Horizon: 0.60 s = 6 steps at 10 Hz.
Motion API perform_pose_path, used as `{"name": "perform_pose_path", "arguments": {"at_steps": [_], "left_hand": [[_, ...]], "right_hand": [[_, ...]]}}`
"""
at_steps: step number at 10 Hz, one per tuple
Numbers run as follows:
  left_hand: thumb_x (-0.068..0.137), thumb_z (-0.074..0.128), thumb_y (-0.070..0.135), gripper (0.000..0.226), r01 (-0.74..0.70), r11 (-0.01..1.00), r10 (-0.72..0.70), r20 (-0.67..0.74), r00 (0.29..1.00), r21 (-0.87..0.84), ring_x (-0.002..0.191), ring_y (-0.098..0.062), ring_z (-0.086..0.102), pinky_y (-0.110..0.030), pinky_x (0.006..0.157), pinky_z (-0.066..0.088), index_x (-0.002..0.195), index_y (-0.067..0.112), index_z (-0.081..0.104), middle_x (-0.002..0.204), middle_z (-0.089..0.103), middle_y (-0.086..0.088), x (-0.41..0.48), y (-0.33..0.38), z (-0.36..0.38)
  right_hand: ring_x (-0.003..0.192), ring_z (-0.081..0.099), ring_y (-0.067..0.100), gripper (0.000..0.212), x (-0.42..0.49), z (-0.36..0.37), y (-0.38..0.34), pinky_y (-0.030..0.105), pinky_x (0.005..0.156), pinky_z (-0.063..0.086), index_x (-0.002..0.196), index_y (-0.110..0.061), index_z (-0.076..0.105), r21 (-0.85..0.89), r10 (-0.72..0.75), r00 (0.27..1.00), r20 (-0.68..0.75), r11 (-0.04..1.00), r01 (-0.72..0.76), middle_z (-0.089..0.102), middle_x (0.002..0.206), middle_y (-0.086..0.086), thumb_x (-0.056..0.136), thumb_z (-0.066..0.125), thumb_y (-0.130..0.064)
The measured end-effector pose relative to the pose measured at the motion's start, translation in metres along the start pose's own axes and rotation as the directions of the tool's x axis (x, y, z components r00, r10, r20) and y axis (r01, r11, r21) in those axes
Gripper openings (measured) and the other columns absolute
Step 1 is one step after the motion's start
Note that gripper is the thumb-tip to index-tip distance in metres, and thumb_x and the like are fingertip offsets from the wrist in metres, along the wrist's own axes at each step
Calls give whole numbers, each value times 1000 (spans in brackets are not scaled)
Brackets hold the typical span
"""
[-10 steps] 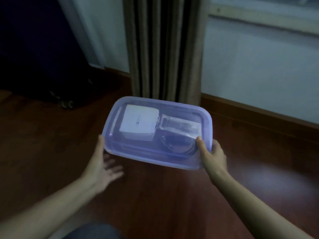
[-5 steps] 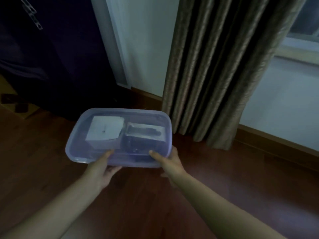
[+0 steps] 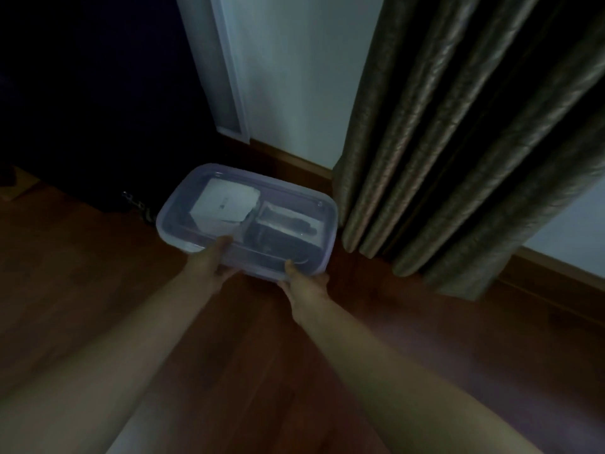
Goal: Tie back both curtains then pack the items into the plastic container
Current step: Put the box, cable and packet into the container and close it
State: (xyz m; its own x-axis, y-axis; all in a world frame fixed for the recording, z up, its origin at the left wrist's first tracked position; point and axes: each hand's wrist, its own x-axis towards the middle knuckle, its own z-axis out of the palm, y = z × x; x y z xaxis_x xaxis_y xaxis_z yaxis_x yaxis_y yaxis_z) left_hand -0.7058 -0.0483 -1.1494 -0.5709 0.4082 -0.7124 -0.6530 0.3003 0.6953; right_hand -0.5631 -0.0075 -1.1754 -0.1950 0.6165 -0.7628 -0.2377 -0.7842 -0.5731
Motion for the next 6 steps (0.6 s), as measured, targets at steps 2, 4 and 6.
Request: {"name": "perform_pose_path", "arguments": {"at_steps": [2,4,6], "left_hand": [[90,61,20,44,-57,996,58,21,998,-71,103,-25,61,-32,64,54,130,5,49,122,61,-12,26,4,17],[91,48,9,39,-51,999,51,125,991,2,99,-23,59,-35,95,48,129,10,48,101,63,-7,30,4,26],[87,48,8,28,-72,985,41,195,980,155,85,-16,55,-30,79,48,115,10,51,91,58,-2,34,14,11]], "right_hand": [[108,60,21,67,35,3,1,35,97,50,139,-20,34,-184,-77,996,49,979,85,54,128,5,83,69,-16],[118,54,20,65,51,3,2,40,104,43,137,-21,37,-239,-167,984,56,955,176,54,131,2,81,71,-22],[118,54,26,78,40,3,2,40,101,45,143,-17,27,-414,-153,988,-27,901,128,50,135,8,81,68,-40]]}}
